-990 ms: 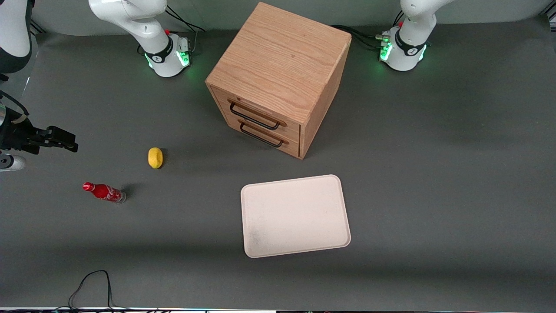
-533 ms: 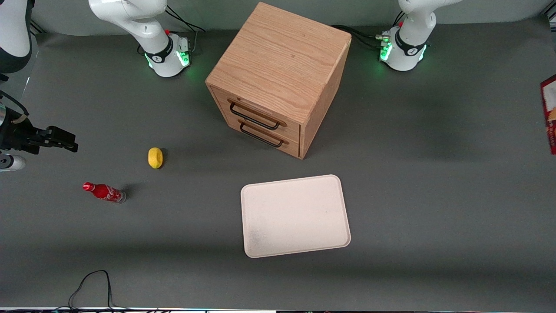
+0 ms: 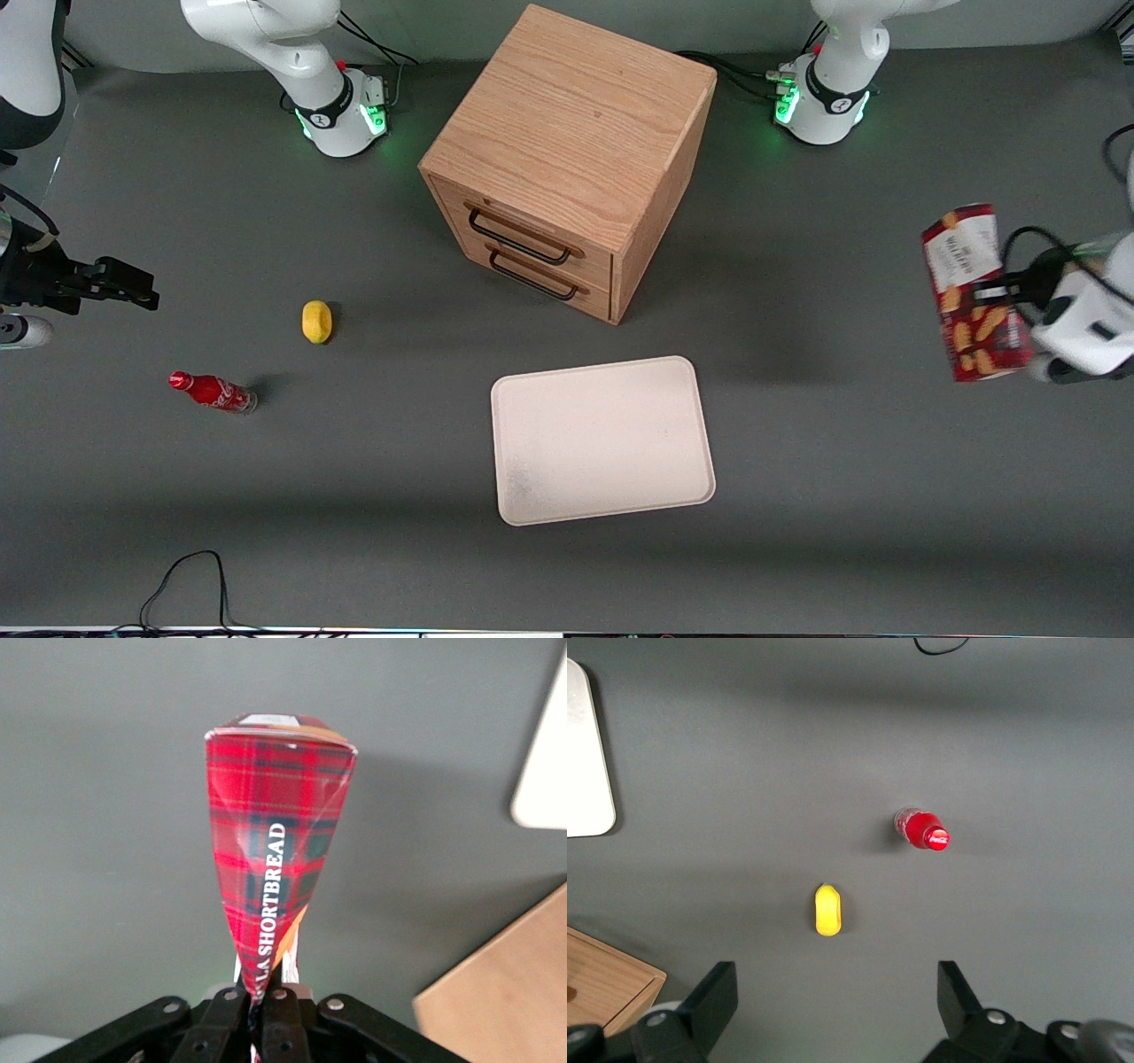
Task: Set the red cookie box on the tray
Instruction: 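Carry the held box with the left gripper over the cream tray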
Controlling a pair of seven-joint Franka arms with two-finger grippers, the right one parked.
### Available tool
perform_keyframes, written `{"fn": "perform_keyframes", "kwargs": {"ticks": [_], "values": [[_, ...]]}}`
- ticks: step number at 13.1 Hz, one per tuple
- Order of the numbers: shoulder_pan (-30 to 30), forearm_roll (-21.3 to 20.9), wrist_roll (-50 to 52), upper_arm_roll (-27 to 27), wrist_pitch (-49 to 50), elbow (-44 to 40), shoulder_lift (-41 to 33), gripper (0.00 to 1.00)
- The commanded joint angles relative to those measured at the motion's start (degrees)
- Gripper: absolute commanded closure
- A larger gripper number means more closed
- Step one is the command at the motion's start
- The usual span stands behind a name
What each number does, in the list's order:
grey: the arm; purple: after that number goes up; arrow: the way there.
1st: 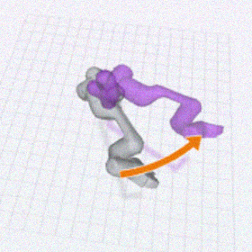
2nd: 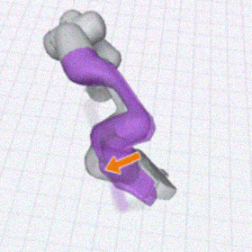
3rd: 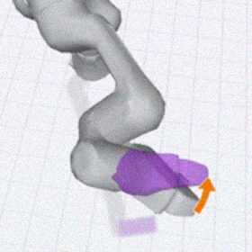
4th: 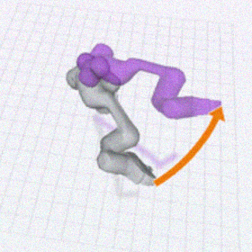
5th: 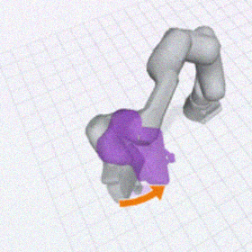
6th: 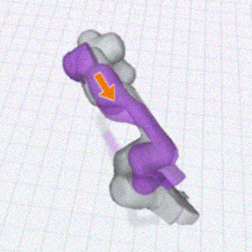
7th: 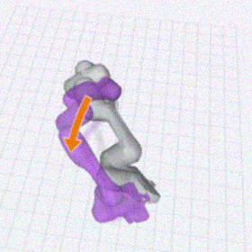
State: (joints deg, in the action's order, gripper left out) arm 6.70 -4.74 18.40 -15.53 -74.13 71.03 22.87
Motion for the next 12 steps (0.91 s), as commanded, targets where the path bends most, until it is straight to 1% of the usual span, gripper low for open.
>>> {"fn": "perform_keyframes", "kwargs": {"ticks": [1, 2, 6, 10, 12], "values": [[-2.38, 0.17, 10.49, -5.47, -2.75, -7.04, 7.69, 1.00], [-4.92, -0.01, 12.35, -5.31, -5.30, -7.92, 9.54, 1.00], [-11.43, -0.62, 18.16, -5.04, -16.28, -9.07, 17.36, 1.00], [-13.90, -0.80, 21.06, -5.04, -25.43, -9.07, 22.90, 1.00], [-14.35, -0.97, 20.80, -4.69, -28.34, -9.15, 25.28, 1.00]]}}
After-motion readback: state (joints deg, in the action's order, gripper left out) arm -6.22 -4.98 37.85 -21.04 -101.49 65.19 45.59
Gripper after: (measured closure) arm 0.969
